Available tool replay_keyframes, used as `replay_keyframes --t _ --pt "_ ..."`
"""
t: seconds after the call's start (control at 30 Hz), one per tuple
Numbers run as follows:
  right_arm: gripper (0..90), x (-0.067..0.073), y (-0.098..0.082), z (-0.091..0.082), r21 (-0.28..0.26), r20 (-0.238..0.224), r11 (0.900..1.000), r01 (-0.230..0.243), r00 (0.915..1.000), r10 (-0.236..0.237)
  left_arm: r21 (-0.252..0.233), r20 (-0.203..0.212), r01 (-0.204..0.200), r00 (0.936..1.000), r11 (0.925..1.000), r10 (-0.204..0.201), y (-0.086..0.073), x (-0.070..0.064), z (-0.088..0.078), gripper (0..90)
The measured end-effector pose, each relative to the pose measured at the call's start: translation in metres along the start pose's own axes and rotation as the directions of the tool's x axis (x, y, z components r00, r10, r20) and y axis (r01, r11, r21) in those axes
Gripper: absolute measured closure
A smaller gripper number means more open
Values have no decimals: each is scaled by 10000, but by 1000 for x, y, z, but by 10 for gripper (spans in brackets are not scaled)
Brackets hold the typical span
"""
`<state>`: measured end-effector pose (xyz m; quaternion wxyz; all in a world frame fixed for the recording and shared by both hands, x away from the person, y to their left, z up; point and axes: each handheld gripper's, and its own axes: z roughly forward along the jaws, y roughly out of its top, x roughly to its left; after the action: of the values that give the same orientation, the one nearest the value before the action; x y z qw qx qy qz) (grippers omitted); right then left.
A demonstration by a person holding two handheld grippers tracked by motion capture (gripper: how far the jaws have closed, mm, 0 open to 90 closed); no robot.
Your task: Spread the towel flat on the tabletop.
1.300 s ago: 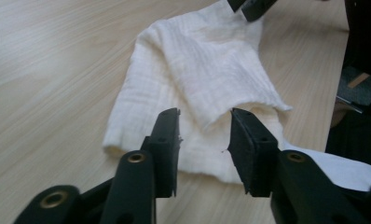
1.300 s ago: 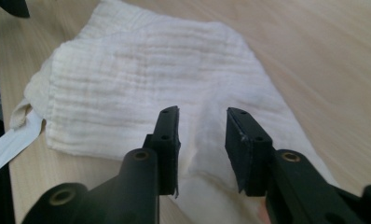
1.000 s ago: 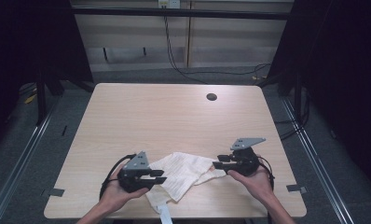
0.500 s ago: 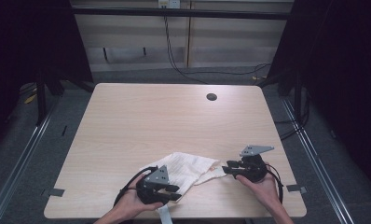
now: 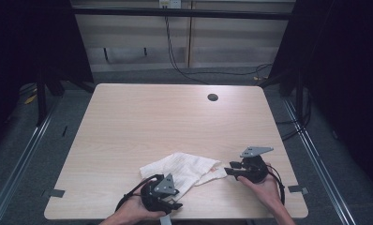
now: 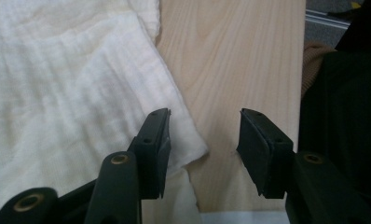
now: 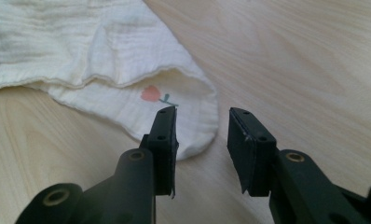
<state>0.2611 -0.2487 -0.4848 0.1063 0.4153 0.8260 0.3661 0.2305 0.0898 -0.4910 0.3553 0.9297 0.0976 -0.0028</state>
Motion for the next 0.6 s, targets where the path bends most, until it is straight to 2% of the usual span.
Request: replay_keyframes --t 0.03,0.13,0.2,0.27,0.4,0.47,0.53,0.6 --pt "626 0 0 0 36 -21 9999 -152 9999 152 -32 -40 -5 10000 10000 5 0 0 0 536" --pt "614 1 -2 4 200 24 9998 17 10000 -18 60 -326 -225 9992 9997 227 0 -2 0 596" --pt "603 2 -2 7 288 3 9996 -31 10000 31 16 -342 -181 9993 9998 182 0 0 0 660" --pt "594 2 -2 11 338 47 9993 159 9999 -161 67 -345 -334 9988 9994 336 1 2 -1 721" --pt "583 6 -2 14 523 17 9982 304 9995 -305 80 -350 -205 9992 9998 208 2 4 0 805" --pt "587 6 -2 15 462 -27 9982 374 9993 -373 -62 -86 -6 10000 10000 5 2 7 -1 828" --pt "634 8 -3 15 435 88 9983 376 9992 -380 -706 -88 148 9998 9974 -155 4 8 -6 851" --pt "693 9 -3 16 332 120 9981 523 9985 -527 -1116 174 374 9992 9930 -357 7 9 -13 882"
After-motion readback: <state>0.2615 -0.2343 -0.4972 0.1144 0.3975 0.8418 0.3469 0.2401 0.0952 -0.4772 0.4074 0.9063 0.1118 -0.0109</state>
